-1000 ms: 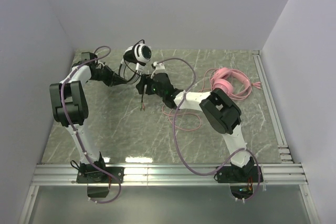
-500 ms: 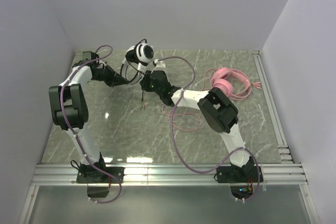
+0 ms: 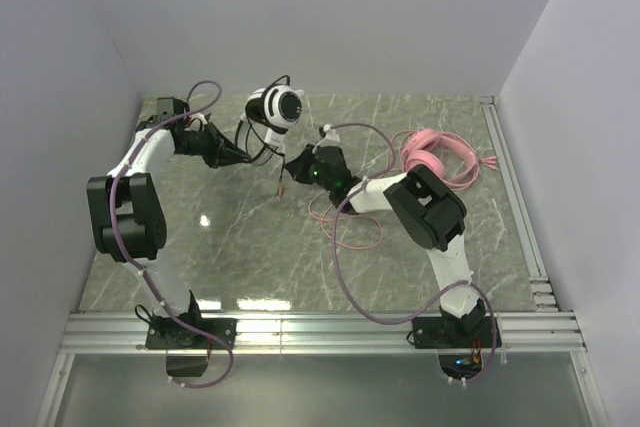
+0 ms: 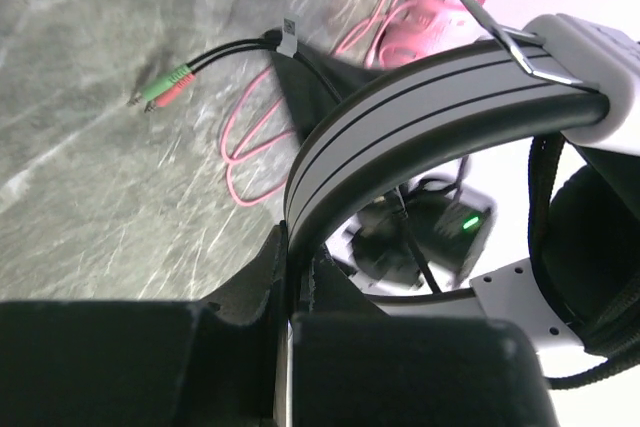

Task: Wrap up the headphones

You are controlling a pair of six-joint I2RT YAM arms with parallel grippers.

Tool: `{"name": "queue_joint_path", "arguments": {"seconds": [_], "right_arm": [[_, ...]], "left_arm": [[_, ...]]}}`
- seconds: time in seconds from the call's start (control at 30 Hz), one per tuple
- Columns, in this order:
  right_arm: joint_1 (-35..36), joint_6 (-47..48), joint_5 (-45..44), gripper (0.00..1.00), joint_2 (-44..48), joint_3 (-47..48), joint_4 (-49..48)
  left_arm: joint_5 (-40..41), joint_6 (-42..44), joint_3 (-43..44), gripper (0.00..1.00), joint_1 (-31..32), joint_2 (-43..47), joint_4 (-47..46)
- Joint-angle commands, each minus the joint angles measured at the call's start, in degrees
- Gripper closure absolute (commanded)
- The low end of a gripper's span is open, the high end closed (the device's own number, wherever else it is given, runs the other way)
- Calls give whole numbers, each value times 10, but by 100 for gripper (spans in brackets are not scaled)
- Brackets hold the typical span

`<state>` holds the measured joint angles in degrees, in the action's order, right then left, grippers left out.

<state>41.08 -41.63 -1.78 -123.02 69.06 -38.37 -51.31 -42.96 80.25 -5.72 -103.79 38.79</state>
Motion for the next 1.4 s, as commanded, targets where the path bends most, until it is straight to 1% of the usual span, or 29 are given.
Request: {"name": "queue_joint_path", "arguments": {"seconds": [0.0,0.03,0.07,0.1,0.13,0.17,0.23,0.3,0.33,0.4,0.47,0.53,0.57,0.6,0.63,0.7,0.8,0.83,0.87,0.9,0.93,1.0,1.03,1.13,1.17,1.23,1.3,1.33,1.37], "right_arm": [[-30,-59,129,100,10,21,-103],[-39,-75,159,100,-9,28,-115],[-51,-106,199,93,-15,34,-129],[-56,-119,210,89,-20,32,-157],[-62,-127,216,79,-20,20,-168],[-63,-143,216,75,-19,12,-176],[-66,-156,220,67,-11,-2,-180],[-72,-173,223,62,-3,-12,-162],[-75,-192,226,58,1,-31,-164],[-87,-211,232,54,12,-52,-167],[-101,-224,231,41,23,-80,-153],[-110,-230,231,38,45,-113,-142],[-115,-233,232,32,53,-124,-138],[-122,-234,235,19,71,-137,-138],[-124,-235,237,18,81,-161,-137],[-130,-234,236,3,112,-199,-136],[-131,-244,252,1,132,-226,-154],[-131,-266,273,1,132,-244,-172],[-131,-285,286,1,117,-250,-217],[-131,-307,303,2,105,-255,-244],[-130,-353,315,2,93,-256,-266],[-127,-393,332,3,66,-257,-321],[-125,-425,332,4,60,-257,-329],[-113,-462,322,3,61,-262,-325],[-104,-466,309,3,71,-267,-337],[-97,-458,296,9,81,-282,-350],[-84,-432,289,14,100,-274,-316],[-79,-392,285,14,106,-269,-295],[-74,-377,280,15,115,-266,-265]], "left_arm": [[-63,37,-7,100,15,29,-14],[-59,37,-10,100,16,27,-18],[-60,32,-15,100,18,25,-25],[-59,30,-16,100,19,22,-29],[-60,25,-15,100,19,19,-29],[-58,24,-13,100,19,15,-30],[-60,23,-4,100,19,10,-28],[-59,22,4,100,19,5,-23],[-58,19,10,100,19,4,-24],[-57,17,14,100,18,5,-26],[-56,21,23,100,19,3,-18],[-57,21,29,100,19,1,-16],[-55,22,30,100,18,-1,-14],[-54,23,35,100,18,-2,-12],[-55,24,36,100,18,-3,-11],[-50,23,41,100,19,-4,-10],[-49,21,46,100,19,-5,-10],[-50,20,47,100,19,-6,-10],[-50,20,48,100,19,-6,-10],[-50,19,49,100,19,-6,-10],[-50,19,50,100,19,-6,-10],[-52,15,49,100,19,-6,-13],[-52,14,50,100,18,-5,-14],[-52,12,48,100,19,-5,-15],[-52,12,48,100,19,-4,-16],[-54,13,47,100,19,-3,-17],[-54,13,47,100,18,-2,-16],[-54,13,47,100,19,-2,-16],[-56,13,47,100,19,-2,-17]]}}
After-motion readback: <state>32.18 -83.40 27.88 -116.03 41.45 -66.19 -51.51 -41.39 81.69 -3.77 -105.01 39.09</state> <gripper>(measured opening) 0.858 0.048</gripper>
